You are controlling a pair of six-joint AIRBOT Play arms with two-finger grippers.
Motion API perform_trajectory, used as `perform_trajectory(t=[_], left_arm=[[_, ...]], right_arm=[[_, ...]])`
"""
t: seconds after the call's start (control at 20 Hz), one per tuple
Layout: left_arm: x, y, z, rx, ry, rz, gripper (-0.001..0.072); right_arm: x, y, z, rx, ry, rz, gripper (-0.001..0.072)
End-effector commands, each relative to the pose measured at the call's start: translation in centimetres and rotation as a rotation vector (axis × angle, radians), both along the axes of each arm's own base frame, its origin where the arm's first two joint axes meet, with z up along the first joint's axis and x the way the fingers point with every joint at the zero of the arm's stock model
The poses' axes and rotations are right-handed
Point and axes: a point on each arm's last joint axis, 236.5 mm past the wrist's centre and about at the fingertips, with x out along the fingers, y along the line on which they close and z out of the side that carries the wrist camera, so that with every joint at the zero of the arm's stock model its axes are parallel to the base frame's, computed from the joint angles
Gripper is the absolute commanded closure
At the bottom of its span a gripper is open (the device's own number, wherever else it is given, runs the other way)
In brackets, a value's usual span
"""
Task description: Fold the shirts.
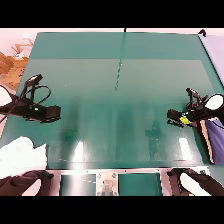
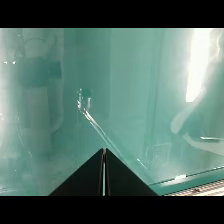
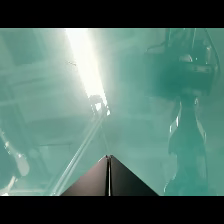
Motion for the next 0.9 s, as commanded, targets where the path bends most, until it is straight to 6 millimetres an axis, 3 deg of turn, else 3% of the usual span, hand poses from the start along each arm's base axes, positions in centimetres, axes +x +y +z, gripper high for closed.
perform_trajectory(t=[0.0,0.15,0.3,0.35,0.4,0.45,0.65,0.85], left_arm=[[0.0,0.1,0.0,0.007,-0.002,-0.002,0.0684],[-0.2,1.8,-0.6,0.095,-0.009,-0.048,0.0685],[-1.7,8.1,-1.8,0.357,0.071,-0.018,0.0683],[-2.6,10.6,-2.1,0.46,0.112,0.015,0.0534],[-3.8,13.2,-2.5,0.566,0.166,0.055,0.0052],[-5.3,15.4,-3.0,0.66,0.226,0.086,0.0007],[-11.0,19.9,-6.3,0.841,0.438,0.056,-0.0005],[-14.5,21.3,-10.2,0.832,0.529,0.067,-0.0004]], right_arm=[[0.0,0.0,0.0,0.0,0.0,0.001,0.0695],[0.0,0.0,0.0,0.0,0.0,0.001,0.0694],[0.0,0.0,0.0,0.0,0.0,0.001,0.0694],[0.0,0.0,0.0,0.0,0.0,0.001,0.0694],[0.0,0.0,0.0,0.0,0.0,0.001,0.0694],[0.0,0.0,0.0,0.0,0.0,0.0,0.0694],[0.0,0.0,0.0,0.0,0.0,0.001,0.0694],[0.0,0.0,0.0,0.0,0.0,0.001,0.0695]])
